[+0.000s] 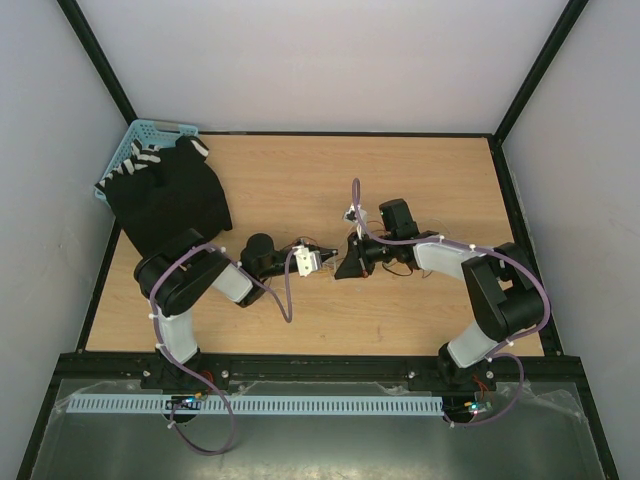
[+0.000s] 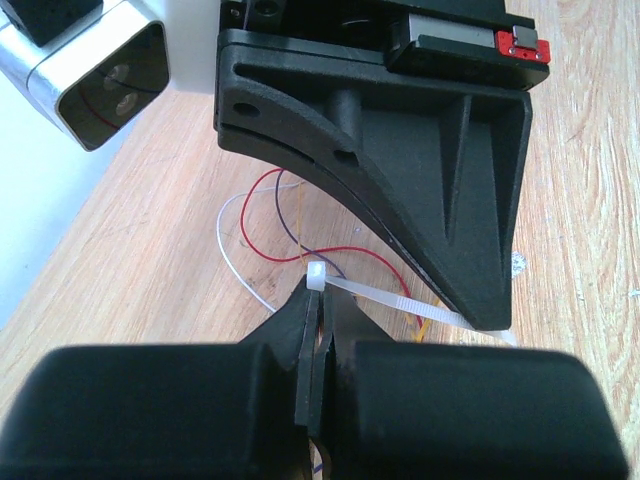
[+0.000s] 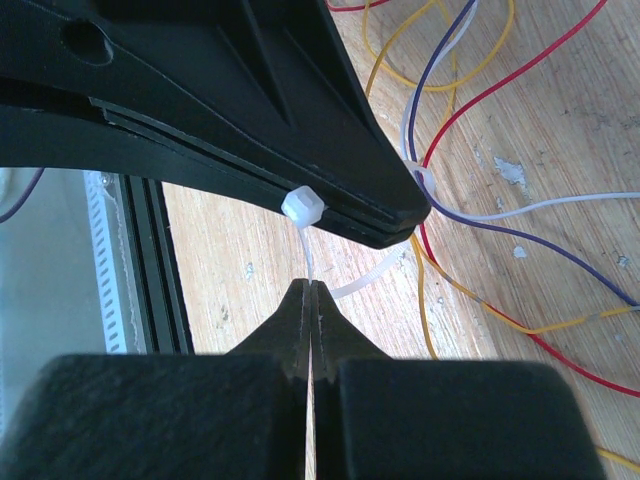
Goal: Zip-tie the wires
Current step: Tie the cable at the center of the board.
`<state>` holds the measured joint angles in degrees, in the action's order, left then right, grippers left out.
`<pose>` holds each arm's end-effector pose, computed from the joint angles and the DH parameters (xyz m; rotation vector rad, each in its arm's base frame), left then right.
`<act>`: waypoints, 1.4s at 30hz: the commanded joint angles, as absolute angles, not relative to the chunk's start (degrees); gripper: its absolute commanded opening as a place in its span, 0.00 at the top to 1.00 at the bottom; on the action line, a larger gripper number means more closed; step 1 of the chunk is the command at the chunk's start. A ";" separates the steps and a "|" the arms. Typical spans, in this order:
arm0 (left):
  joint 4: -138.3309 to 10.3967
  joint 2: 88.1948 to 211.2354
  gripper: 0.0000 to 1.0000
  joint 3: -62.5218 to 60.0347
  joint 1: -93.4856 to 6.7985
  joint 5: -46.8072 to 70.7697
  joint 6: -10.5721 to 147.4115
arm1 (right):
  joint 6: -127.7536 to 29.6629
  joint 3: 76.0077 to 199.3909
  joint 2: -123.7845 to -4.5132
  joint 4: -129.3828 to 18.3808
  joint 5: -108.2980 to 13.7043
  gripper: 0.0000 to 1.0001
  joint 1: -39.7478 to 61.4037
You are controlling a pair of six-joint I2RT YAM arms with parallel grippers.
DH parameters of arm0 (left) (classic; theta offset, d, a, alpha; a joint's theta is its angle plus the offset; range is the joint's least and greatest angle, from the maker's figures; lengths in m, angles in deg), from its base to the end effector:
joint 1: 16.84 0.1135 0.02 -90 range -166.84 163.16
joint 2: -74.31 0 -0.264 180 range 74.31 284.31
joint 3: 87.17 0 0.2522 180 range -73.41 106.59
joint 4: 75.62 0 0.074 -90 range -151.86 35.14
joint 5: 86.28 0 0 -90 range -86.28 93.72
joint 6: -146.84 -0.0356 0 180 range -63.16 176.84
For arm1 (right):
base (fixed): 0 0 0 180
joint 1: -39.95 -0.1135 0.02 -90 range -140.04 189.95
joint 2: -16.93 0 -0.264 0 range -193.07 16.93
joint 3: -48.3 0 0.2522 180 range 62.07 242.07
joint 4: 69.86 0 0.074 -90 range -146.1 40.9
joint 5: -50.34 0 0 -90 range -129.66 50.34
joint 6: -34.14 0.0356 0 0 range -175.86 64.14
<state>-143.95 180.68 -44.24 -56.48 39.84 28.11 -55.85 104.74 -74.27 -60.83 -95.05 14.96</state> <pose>0.2250 -0.2136 0.1500 1.2365 0.9070 -0.6187 0.2602 0.1536 0.1685 -0.9660 2.0610 1.3434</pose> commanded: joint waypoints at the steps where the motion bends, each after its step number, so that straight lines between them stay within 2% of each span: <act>1: -146.68 181.44 1.00 -44.71 -56.92 40.37 26.58 | -55.86 106.36 -73.69 -60.83 -96.04 1.00 14.82; 42: -146.68 182.30 1.00 -45.00 -57.42 39.49 24.94 | -51.51 109.61 -73.57 -61.11 -94.68 1.00 16.93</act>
<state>-144.69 181.27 -44.53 -56.85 39.01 25.88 -51.83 107.28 -74.27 -60.78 -94.53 16.58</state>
